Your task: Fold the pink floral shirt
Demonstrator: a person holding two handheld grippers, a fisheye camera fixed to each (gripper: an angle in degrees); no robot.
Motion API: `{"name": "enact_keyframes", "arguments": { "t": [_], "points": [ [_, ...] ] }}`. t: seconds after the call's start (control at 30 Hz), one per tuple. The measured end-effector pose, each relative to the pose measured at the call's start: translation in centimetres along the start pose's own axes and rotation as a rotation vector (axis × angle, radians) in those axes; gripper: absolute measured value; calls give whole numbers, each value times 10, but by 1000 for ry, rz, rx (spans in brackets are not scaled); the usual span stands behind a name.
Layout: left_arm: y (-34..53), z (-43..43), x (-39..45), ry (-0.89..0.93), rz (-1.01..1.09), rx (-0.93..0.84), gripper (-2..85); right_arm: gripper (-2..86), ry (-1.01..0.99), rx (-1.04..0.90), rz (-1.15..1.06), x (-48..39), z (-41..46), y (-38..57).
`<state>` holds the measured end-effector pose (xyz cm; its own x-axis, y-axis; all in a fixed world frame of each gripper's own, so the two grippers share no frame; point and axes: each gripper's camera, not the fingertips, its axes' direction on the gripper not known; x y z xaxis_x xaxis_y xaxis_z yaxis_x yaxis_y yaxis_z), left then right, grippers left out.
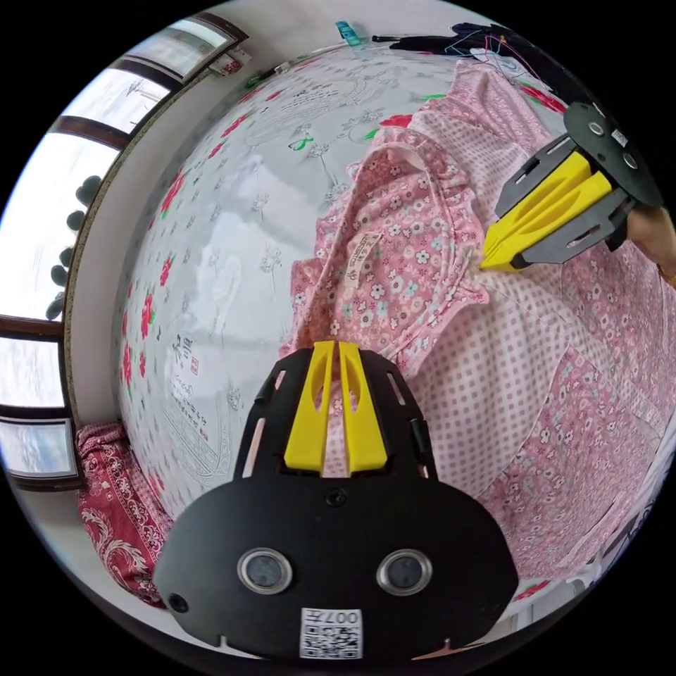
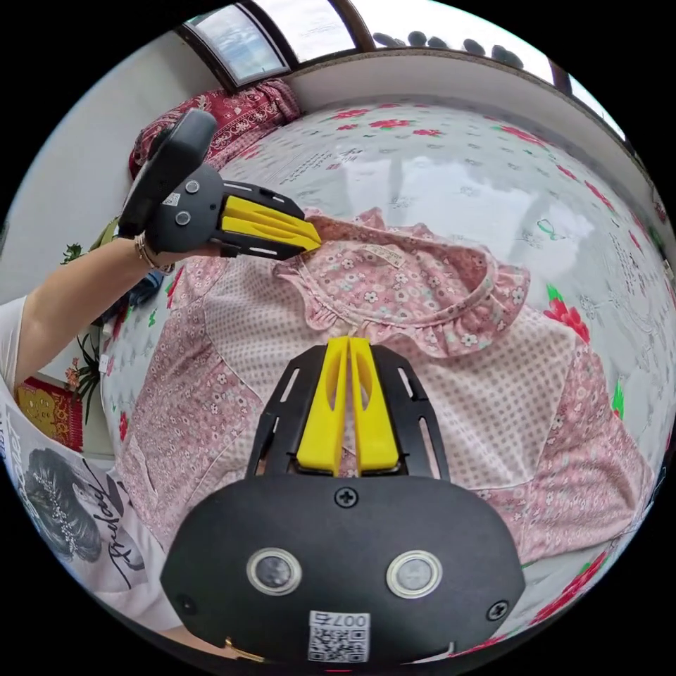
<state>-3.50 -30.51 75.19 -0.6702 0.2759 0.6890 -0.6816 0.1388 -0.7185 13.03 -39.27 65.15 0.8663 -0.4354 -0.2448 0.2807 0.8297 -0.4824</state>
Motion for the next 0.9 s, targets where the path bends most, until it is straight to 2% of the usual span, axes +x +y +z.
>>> {"name": "enact_keyframes", "arguments": {
  "t": [0.17,0.27,0.37,0.47,0.63,0.8,0.9],
  "points": [
    [18,-25,-11,23,-137,31,-7,2,-57,158,34,14,-23,16],
    [53,-58,-9,123,-231,66,-6,7,-83,224,46,13,-59,44],
    [99,-85,22,280,-289,101,-7,6,-213,247,57,-1,-84,93],
    [137,-104,87,351,-267,62,-9,3,-255,203,54,-35,-93,150],
    [185,-124,197,444,-293,-34,-10,6,-266,-25,18,-112,-71,222],
    [204,-130,250,518,-306,-94,-10,5,-262,-147,-32,-155,-46,253],
    [209,-132,273,489,-277,-112,-10,5,-253,-166,-39,-168,-38,265]
  ]
}}
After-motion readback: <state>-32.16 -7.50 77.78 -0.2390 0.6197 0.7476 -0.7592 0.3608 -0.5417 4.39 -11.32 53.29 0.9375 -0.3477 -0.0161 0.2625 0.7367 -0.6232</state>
